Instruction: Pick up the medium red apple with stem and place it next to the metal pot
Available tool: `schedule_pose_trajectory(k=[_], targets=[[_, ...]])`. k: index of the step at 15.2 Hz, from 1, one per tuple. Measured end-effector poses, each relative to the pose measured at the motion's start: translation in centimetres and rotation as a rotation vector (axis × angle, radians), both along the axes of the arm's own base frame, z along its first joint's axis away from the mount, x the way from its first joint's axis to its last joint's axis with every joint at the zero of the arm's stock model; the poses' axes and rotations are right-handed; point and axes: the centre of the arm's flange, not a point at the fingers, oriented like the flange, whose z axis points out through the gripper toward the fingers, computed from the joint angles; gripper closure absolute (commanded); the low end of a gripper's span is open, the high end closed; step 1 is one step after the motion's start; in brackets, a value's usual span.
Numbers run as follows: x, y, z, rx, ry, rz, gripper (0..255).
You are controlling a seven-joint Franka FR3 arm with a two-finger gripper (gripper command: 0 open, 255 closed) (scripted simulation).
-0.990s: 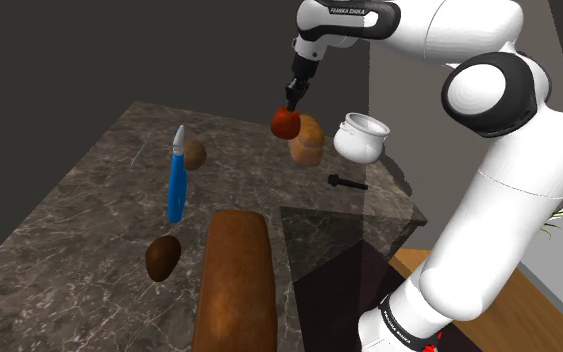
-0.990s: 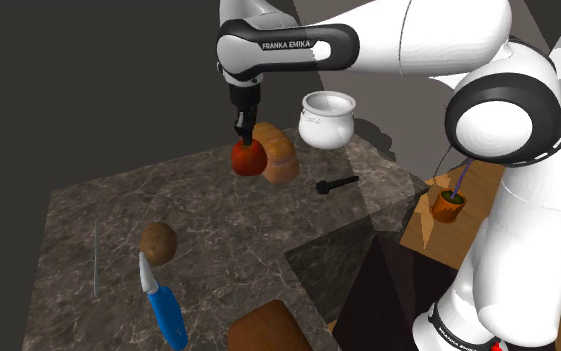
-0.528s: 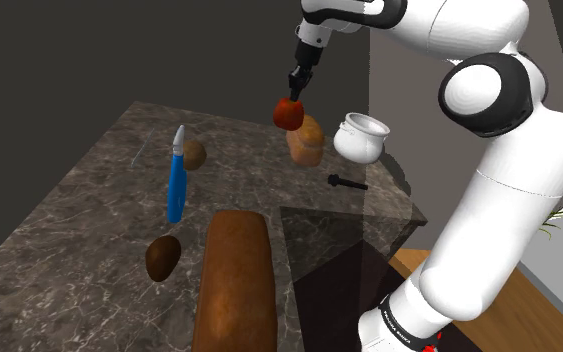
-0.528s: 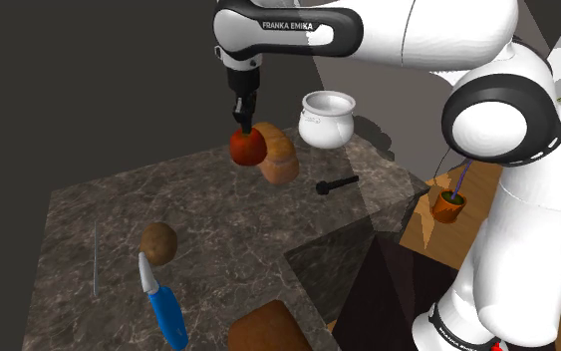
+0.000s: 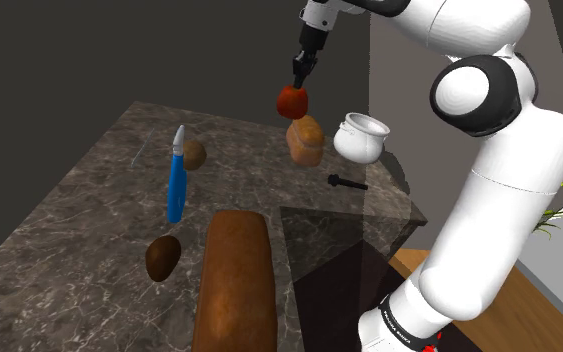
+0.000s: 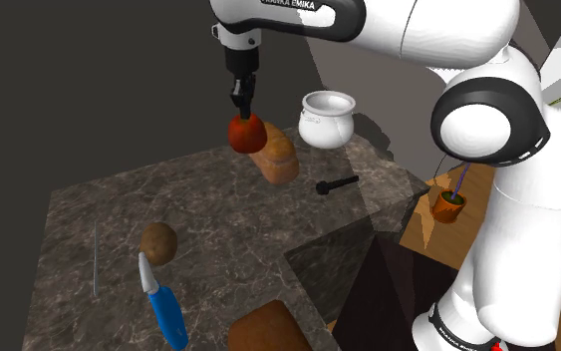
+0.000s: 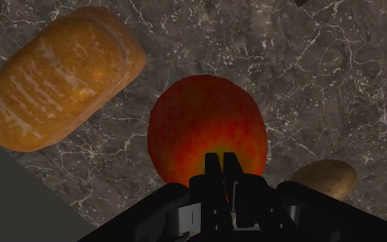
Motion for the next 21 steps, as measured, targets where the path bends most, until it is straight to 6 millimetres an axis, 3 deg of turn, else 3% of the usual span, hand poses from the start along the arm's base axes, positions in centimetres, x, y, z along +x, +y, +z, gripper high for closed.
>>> schedule_pose_trajectory(k=[4, 6, 21], targets=[[-0.1, -0.1, 2.0, 0.0, 0.0, 0.0, 255], [-0.9, -1.5, 2.4, 0.0, 0.0, 0.0, 255], [-8.8, -19.2, 2.7, 0.0, 0.001, -0.001, 255]])
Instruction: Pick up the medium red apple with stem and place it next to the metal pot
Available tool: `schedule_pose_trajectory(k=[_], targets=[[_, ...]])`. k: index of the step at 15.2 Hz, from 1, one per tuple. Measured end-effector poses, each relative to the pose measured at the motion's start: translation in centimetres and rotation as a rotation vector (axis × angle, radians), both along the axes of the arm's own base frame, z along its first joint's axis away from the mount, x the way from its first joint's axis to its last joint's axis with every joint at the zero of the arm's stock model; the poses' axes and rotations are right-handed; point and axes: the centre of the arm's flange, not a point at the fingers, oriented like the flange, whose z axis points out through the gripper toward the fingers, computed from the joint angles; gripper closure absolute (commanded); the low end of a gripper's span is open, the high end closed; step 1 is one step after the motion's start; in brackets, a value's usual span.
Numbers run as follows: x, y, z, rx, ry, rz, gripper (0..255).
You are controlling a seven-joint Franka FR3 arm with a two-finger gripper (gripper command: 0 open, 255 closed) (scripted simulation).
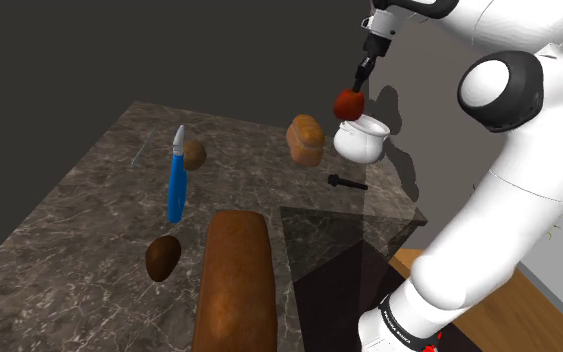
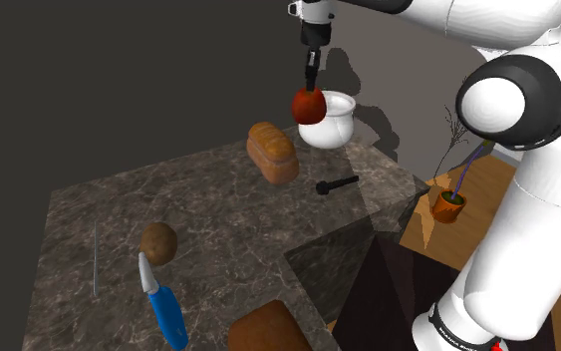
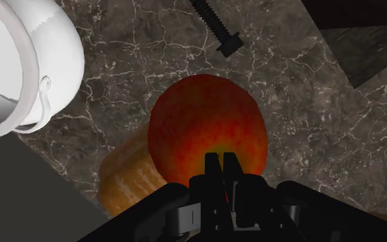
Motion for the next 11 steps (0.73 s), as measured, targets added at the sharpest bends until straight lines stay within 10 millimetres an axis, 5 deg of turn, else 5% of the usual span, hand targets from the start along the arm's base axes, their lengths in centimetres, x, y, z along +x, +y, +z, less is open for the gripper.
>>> schedule_pose_trajectory(k=[11], targets=[[-5.7, -12.0, -0.4, 0.0, 0.0, 0.0, 255]])
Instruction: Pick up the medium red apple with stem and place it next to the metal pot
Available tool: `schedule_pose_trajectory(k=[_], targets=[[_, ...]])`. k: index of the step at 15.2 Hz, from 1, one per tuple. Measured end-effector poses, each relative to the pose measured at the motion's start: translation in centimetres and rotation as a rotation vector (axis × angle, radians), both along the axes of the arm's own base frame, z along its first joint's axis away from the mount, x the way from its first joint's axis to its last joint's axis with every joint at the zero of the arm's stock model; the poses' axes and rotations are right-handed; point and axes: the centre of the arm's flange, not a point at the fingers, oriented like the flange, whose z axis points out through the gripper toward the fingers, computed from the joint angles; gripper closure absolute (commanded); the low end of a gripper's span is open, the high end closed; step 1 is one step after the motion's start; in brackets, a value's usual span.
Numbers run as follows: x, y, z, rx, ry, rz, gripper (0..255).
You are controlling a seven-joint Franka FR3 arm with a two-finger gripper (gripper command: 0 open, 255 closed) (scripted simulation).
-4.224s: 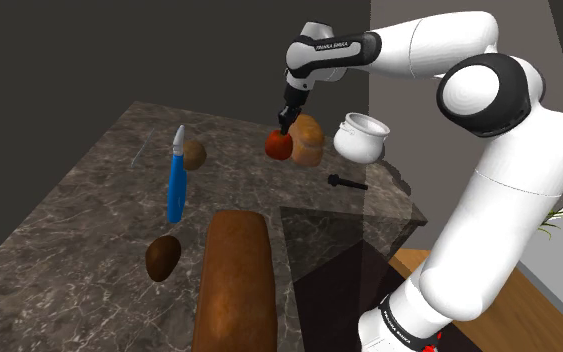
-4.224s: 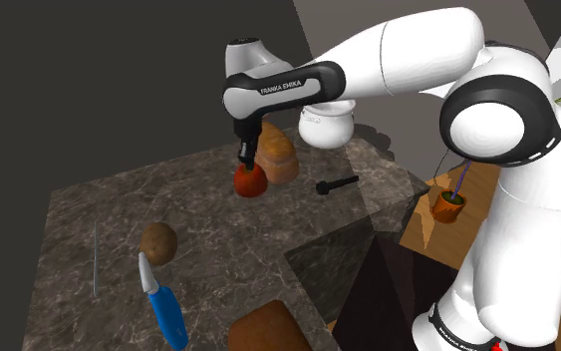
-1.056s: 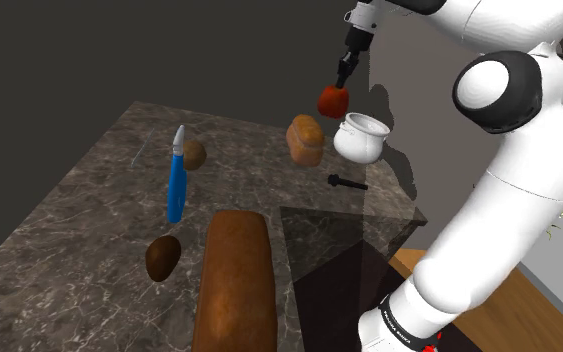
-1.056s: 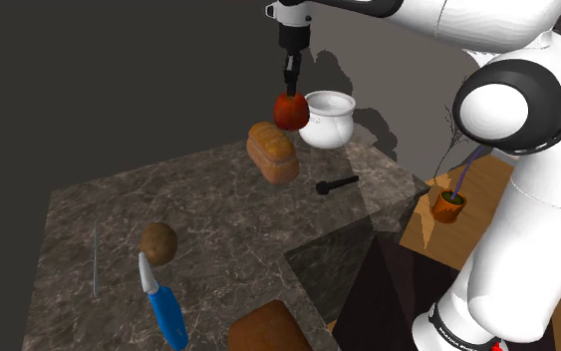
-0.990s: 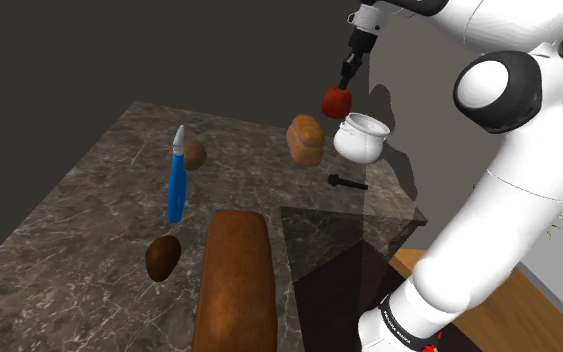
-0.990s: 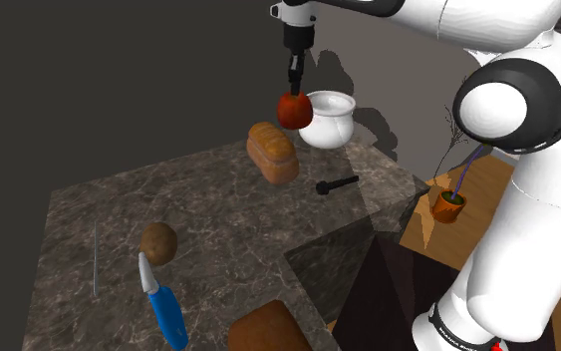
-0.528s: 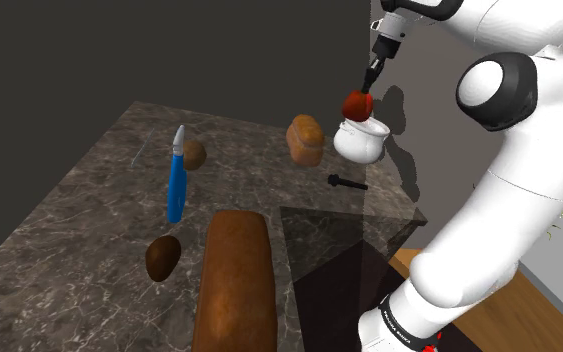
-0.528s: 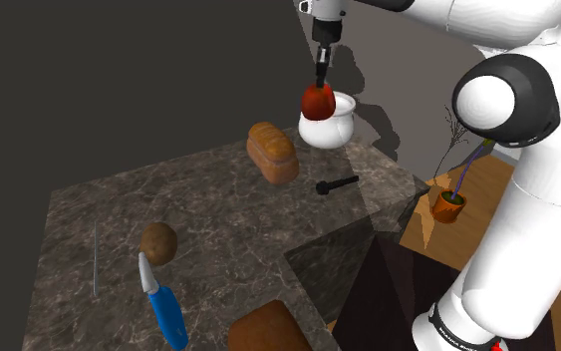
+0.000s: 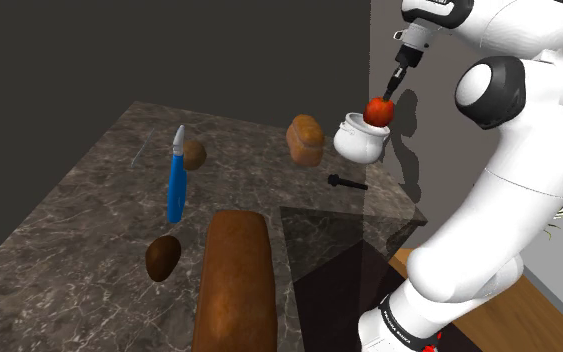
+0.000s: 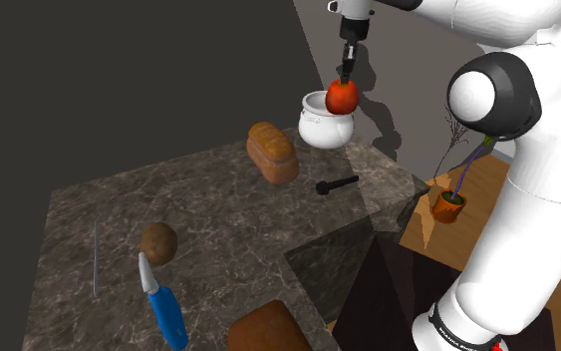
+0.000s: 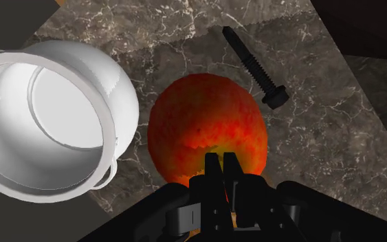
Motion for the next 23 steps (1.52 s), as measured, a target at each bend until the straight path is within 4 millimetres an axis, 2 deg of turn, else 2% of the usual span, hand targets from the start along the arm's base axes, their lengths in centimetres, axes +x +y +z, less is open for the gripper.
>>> schedule_pose_trajectory(k=[3, 23], targets=[[-0.1, -0.7, -1.4, 0.0, 0.0, 0.001, 255], [-0.1, -0.8, -11.9, 0.0, 0.0, 0.002, 255]])
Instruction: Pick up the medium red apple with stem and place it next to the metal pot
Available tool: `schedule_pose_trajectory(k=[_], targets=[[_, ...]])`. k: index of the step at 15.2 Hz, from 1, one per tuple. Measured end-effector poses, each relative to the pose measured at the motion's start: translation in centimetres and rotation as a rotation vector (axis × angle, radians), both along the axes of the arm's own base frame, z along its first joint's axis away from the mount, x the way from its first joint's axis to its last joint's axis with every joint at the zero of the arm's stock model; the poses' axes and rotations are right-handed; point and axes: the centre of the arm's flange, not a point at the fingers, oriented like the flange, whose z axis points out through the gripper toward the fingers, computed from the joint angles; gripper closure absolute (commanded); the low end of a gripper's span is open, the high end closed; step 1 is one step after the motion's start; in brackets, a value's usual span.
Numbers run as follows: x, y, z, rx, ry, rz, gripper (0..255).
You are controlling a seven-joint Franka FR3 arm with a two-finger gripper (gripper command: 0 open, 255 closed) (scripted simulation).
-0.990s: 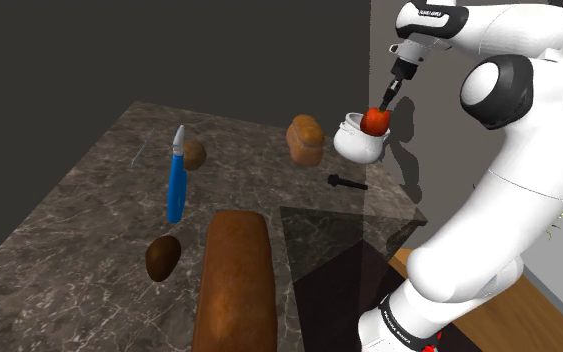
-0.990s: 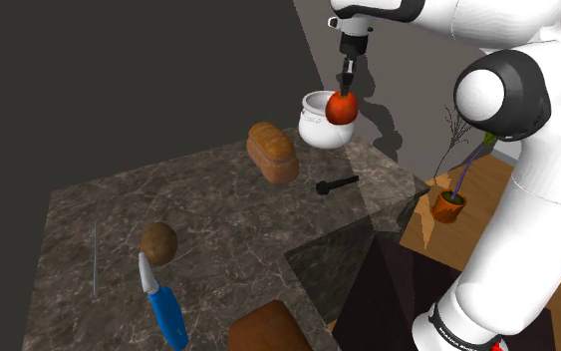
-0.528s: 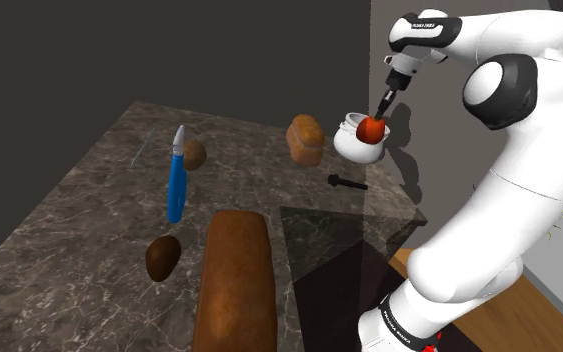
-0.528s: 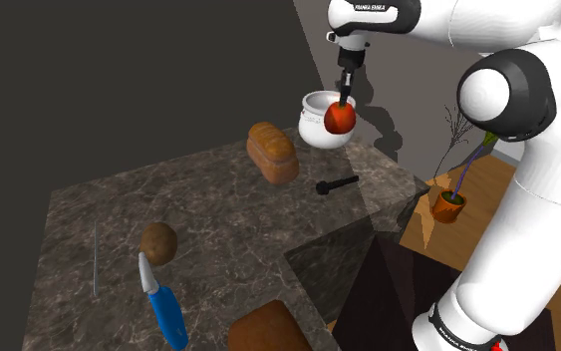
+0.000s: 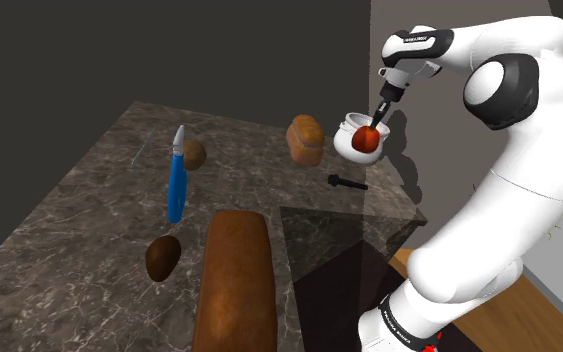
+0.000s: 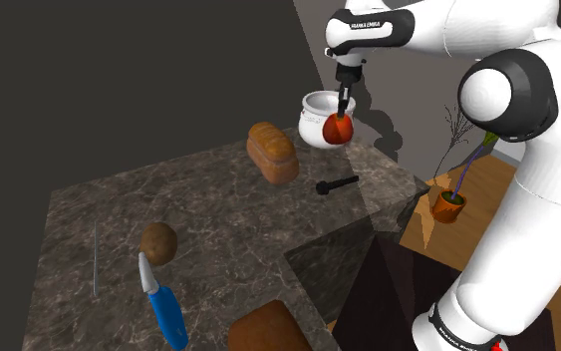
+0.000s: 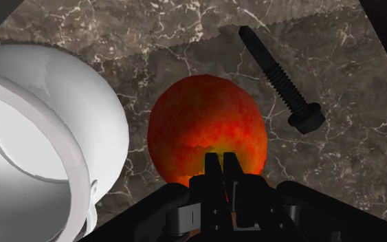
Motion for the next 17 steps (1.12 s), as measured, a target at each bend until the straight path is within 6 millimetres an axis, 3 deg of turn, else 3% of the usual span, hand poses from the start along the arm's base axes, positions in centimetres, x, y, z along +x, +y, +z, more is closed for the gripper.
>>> schedule_pose_trajectory(k=[17], targets=[[-0.2, 0.0, -9.0, 0.0, 0.0, 0.0, 255]])
